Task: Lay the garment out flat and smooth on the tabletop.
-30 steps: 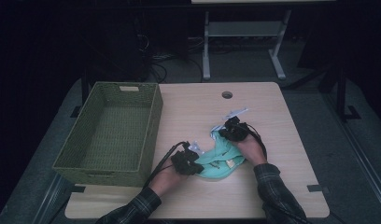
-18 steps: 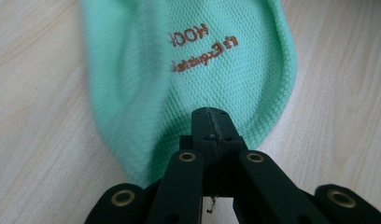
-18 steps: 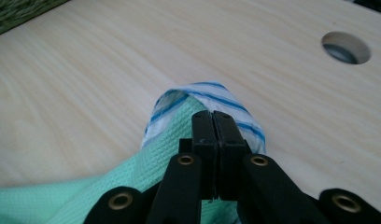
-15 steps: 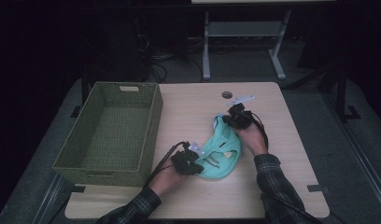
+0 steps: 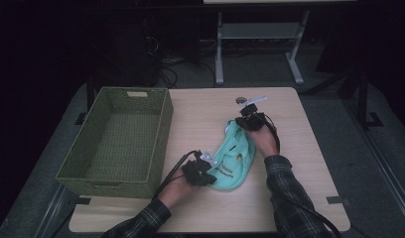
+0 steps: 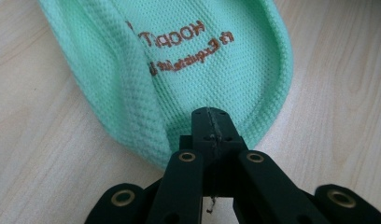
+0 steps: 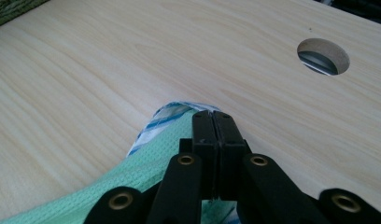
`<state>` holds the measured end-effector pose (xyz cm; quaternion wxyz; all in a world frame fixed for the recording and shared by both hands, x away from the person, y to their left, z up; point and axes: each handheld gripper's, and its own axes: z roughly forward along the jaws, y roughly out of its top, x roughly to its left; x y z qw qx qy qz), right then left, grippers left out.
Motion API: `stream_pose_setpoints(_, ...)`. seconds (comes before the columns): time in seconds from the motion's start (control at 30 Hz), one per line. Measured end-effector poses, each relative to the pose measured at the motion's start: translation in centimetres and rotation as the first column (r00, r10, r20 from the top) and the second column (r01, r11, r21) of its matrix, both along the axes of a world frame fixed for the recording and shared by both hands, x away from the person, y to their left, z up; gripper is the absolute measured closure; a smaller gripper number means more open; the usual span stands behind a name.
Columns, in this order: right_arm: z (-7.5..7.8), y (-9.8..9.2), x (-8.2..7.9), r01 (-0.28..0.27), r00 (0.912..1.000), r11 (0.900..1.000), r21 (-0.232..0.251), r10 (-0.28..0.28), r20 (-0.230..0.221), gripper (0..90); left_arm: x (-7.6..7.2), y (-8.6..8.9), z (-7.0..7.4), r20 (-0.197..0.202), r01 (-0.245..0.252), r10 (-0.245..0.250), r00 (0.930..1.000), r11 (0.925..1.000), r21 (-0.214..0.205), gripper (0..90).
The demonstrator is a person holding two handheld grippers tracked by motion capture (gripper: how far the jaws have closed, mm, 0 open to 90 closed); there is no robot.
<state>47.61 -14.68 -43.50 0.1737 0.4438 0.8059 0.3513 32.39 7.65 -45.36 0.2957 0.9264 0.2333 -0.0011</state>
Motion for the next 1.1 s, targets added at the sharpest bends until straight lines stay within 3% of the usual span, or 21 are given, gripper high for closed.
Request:
stream_pose_setpoints(0.2, 0.7, 0.3, -0.5, -0.048, 0.9988, 0.9985, 0.025, 0.048, 0.010, 78.6, 0.0, 0.0, 0.0, -0.002, 0.002, -0.002, 1.0000, 1.0000, -0.001, 89.6)
stream_pose_setpoints(0.33, 1.4, 0.0, -1.4, -0.062, 0.9980, 0.9969, 0.048, 0.061, 0.016, 81.1, 0.1, 0.1, 0.0, -0.001, 0.005, -0.005, 1.0000, 1.0000, 0.007, 89.6)
stream_pose_setpoints(0.43, 1.8, -0.5, -2.1, -0.068, 0.9977, 0.9965, 0.048, 0.068, 0.010, 89.5, 0.0, 0.0, 0.0, -0.006, -0.003, 0.003, 1.0000, 1.0000, -0.004, 89.6)
stream_pose_setpoints(0.53, 2.0, -1.1, -2.7, -0.073, 0.9973, 0.9959, 0.053, 0.073, -0.011, 89.8, 0.0, 0.0, -0.1, -0.009, -0.009, 0.009, 0.9999, 0.9999, -0.010, 89.6)
stream_pose_setpoints(0.93, 2.4, -3.7, -6.0, -0.151, 0.9884, 0.9872, 0.050, 0.152, 0.000, 89.9, 0.1, 0.0, -0.1, -0.009, -0.006, 0.006, 0.9999, 0.9999, -0.009, 89.7)
stream_pose_setpoints(1.1, 2.1, -4.8, -7.7, -0.147, 0.9891, 0.9869, 0.067, 0.147, 0.004, 89.9, 0.2, 0.1, 0.0, -0.005, 0.001, -0.001, 1.0000, 1.0000, -0.001, 89.7)
